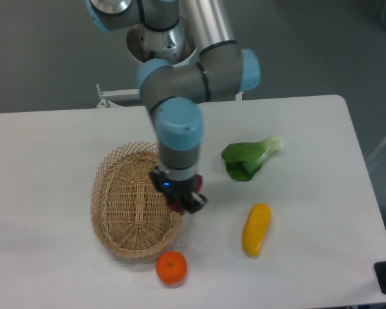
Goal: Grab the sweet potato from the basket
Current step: 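Lift the sweet potato out of the basket and carry it away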
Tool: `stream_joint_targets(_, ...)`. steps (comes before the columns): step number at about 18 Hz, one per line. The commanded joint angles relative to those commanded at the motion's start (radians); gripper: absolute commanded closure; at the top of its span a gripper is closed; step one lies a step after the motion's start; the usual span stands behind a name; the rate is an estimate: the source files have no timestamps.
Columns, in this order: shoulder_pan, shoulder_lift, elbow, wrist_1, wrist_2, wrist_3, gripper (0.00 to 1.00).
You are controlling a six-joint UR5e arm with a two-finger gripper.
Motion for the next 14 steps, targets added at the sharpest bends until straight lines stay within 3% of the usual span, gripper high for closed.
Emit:
stream_joint_targets(4, 0.054, -0.043, 0.066, -0.002, 0.006, 0.058, 0.85)
stream_joint_targets(10, 0.181, -0.054, 0.092, -0.002, 0.009, 0.152, 0.85)
stream_joint_targets(14, 0.235, -0.097, 0.152, -0.003, 0.015, 0.239, 0.85)
